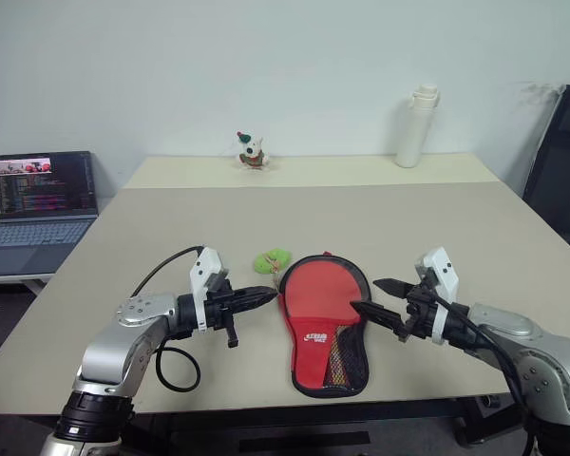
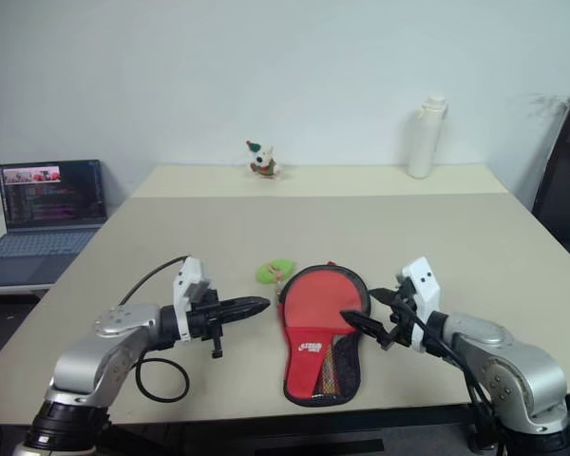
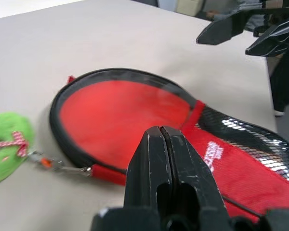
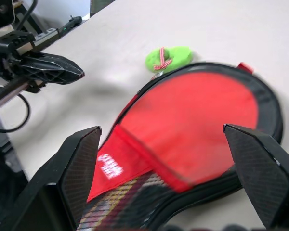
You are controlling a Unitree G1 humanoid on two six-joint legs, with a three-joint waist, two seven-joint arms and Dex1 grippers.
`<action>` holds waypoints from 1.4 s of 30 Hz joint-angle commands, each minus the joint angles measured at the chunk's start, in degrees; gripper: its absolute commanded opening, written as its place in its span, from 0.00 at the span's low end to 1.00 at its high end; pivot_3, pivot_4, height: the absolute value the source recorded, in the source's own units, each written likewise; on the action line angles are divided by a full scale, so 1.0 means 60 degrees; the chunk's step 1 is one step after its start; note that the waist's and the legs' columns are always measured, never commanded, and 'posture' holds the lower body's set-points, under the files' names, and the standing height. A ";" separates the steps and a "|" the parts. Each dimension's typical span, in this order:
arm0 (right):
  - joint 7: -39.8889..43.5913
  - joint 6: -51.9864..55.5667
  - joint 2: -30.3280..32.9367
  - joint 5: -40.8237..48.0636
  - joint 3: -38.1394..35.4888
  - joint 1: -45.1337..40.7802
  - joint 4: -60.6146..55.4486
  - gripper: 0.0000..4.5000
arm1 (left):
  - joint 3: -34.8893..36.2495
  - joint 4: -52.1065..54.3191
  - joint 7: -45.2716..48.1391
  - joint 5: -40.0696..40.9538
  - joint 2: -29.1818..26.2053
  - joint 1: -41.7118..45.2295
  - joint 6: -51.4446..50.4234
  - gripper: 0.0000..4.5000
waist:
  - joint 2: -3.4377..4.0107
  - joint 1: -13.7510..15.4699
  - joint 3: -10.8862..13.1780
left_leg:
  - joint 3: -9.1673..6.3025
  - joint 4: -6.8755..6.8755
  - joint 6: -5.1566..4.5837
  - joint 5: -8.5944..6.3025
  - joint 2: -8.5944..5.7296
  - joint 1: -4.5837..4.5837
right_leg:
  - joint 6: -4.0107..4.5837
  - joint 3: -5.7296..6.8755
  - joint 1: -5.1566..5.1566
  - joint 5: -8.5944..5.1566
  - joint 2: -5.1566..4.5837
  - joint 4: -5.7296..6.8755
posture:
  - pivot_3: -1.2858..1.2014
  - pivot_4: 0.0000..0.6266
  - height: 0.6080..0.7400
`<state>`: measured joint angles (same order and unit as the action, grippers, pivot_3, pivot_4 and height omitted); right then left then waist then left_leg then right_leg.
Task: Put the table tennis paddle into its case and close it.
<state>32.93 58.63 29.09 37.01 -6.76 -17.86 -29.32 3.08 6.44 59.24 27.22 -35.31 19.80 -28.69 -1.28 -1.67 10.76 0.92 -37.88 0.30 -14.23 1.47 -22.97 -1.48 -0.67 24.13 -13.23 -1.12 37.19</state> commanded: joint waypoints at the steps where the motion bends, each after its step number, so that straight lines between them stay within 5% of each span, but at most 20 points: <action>1: 0.0354 -0.0736 0.0185 -0.0197 0.0279 -0.0494 0.0373 0.99 | 0.0418 0.0163 -0.0602 -0.0047 -0.0010 0.0158 0.0146 0.00 | -0.0001 -0.0004 0.0001 | 0.0000 0.0000 0.0000 0.0000 0.0001 0.0000 | 0.0000 -0.0001 0.0001 0.0000 0.0000 0.0000 | 0.52 0.24 1.00; 14: 0.0782 -0.1949 -0.0383 -0.0953 0.1739 -0.2105 0.2022 0.99 | 0.0333 -0.1125 -0.1992 -0.0820 0.0344 0.0928 0.0683 0.00 | -0.0001 0.0003 0.0001 | 0.0004 0.0000 -0.0001 -0.0002 0.0006 -0.0001 | 0.0004 -0.0001 0.0003 0.0005 0.0003 0.0000 | 0.52 0.24 1.00; 22: 0.0334 -0.2930 -0.1177 -0.2824 0.3399 -0.2283 0.3889 0.99 | 0.0243 -0.2398 -0.2750 -0.1319 0.0664 0.1672 0.0515 0.00 | -0.0002 0.0007 0.0000 | 0.0006 -0.0006 -0.0001 -0.0001 0.0006 -0.0002 | 0.0010 -0.0001 0.0004 0.0010 0.0002 0.0006 | 0.52 0.24 1.00; 35: 0.0216 -0.2989 -0.2021 -0.3481 0.3572 -0.2306 0.4225 1.00 | -0.0293 -0.8142 -0.3594 -0.2786 0.1944 0.5062 0.1862 0.99 | -0.0006 0.0032 -0.0002 | 0.0008 -0.0011 -0.0001 -0.0001 -0.0002 -0.0003 | 0.0022 0.0034 0.0003 0.0026 0.0002 0.0006 | 0.52 0.24 1.00; 42: 0.0084 -0.2915 -0.2252 -0.3566 0.3504 -0.2223 0.4118 1.00 | -0.0470 -1.2031 -0.3436 -0.3605 0.2434 0.6916 0.2816 0.99 | -0.0008 -0.0003 -0.0002 | 0.0020 -0.0008 -0.0001 -0.0002 -0.0007 -0.0008 | 0.0040 0.0036 0.0008 0.0038 0.0004 -0.0002 | 0.52 0.24 1.00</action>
<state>33.67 41.67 16.04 15.73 14.84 -30.75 -2.83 0.37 -62.90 38.16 6.87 -20.76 59.19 -13.97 -1.33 -1.69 10.75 1.05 -37.92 0.29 -14.25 1.42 -23.03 -1.24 -0.45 24.18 -13.00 -1.09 37.17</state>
